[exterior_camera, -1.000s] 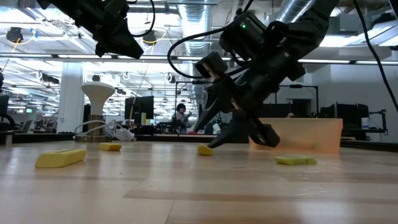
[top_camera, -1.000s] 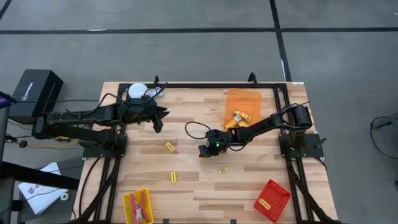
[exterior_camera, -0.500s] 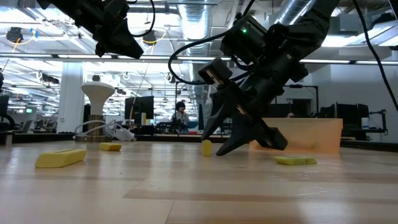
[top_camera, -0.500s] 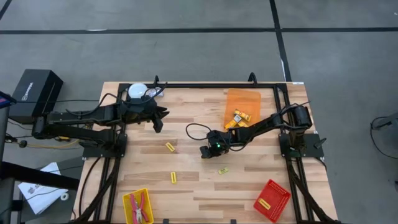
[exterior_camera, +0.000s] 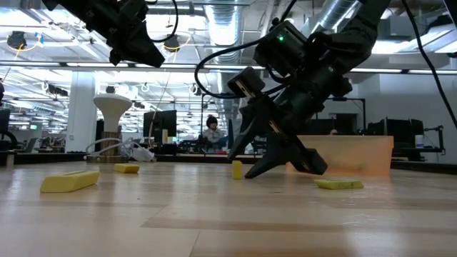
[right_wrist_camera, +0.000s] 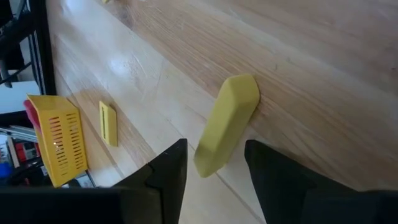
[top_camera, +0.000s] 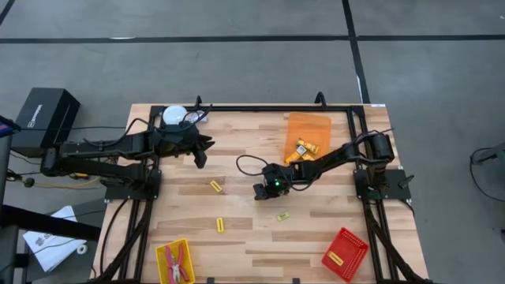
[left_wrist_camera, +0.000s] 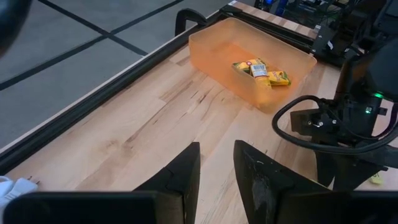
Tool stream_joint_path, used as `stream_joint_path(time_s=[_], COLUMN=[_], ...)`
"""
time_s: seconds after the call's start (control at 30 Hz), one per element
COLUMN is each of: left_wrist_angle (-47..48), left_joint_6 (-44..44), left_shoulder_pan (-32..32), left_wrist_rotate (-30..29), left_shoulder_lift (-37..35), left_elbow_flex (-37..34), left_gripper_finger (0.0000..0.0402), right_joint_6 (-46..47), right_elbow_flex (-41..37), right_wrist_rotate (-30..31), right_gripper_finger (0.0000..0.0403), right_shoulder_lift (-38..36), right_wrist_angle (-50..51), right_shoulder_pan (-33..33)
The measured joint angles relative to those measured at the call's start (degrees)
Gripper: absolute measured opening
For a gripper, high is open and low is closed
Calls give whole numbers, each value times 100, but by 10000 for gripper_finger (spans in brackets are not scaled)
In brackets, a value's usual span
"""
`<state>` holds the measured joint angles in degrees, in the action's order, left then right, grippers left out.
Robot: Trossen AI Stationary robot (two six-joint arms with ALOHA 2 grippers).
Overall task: Pick & Place School Supplies
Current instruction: Put the yellow eraser into the red bin
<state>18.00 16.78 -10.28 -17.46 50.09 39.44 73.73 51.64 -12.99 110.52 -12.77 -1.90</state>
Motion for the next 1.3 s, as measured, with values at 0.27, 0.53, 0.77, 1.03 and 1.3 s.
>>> stream_joint_path(time_s=[0.27, 0.53, 0.77, 1.03, 1.3], left_wrist_angle=[-2, -2, 0, -17, -48], left_joint_6=[1, 7, 12, 8, -14], left_shoulder_pan=[-1, 0, 0, -11, -173], left_wrist_rotate=[1, 1, 1, -1, 3], left_shoulder_lift=[0, 0, 0, 2, 1], left_elbow_flex=[0, 0, 0, -2, -2], left_gripper_finger=[92, 92, 92, 92, 92], right_joint_6=[-4, -62, -465, -934, -481], right_elbow_flex=[0, 20, 15, -9, 1069], right_wrist_rotate=[-90, -246, -345, -228, 110], right_gripper_finger=[164, 166, 166, 175, 173], right_shoulder_lift=[3, -3, -342, -1483, -1767], right_wrist_angle=[-36, 125, 1042, 2097, 3539], right_shoulder_pan=[37, 47, 99, 441, 521])
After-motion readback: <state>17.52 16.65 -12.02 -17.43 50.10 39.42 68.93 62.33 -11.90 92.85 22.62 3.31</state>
